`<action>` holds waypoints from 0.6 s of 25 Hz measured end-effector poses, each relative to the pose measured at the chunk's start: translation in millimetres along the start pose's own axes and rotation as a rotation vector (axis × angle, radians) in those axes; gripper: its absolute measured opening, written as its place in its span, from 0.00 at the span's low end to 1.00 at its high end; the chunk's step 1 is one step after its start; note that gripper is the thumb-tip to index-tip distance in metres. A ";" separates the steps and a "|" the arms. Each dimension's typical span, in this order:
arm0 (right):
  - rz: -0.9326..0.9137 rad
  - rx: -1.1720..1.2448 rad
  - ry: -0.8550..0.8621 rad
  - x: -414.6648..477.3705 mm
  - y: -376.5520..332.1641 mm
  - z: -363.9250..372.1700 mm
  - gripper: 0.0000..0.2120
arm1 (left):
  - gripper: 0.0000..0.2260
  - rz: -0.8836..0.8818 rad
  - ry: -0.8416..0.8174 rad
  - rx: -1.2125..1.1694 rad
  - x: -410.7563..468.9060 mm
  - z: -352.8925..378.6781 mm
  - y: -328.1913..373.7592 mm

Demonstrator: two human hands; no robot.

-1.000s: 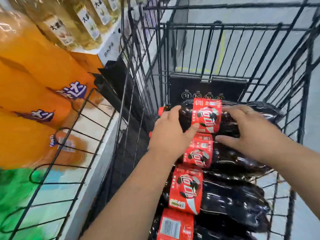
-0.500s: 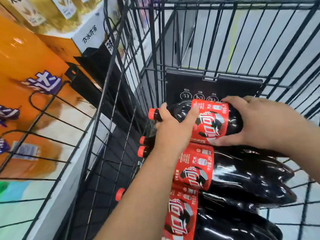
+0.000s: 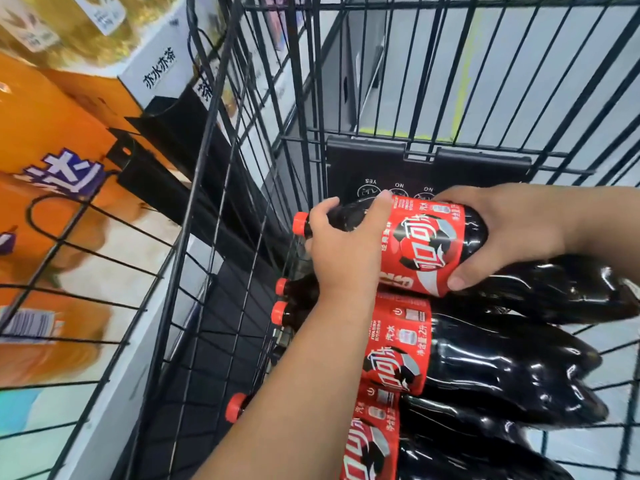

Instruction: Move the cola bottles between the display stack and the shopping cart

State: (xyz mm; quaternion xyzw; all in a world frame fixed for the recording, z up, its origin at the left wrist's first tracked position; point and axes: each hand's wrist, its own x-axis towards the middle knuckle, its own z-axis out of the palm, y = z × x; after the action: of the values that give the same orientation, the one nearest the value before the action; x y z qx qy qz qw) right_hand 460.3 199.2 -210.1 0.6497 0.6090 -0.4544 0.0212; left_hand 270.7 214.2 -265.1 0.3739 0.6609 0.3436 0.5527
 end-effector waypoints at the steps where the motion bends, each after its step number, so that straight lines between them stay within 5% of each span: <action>1: -0.001 0.032 -0.005 1.6 1.2 -1.5 0.48 | 0.35 0.031 -0.004 0.010 0.0 -0.8 -2.2; 7: 0.019 0.136 -0.008 -5.1 4.8 -12.6 0.43 | 0.36 0.199 -0.099 0.046 -2.7 -5.1 7.0; 15: -0.013 0.379 0.136 -46.1 -14.2 -13.6 0.50 | 0.34 0.454 -0.156 0.051 -20.0 -8.5 48.4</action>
State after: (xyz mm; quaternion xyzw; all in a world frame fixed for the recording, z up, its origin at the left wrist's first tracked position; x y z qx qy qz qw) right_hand 463.6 175.2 -166.3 0.6673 0.5168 -0.5161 -0.1456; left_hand 270.0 219.9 -212.4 0.5520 0.5235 0.4123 0.5013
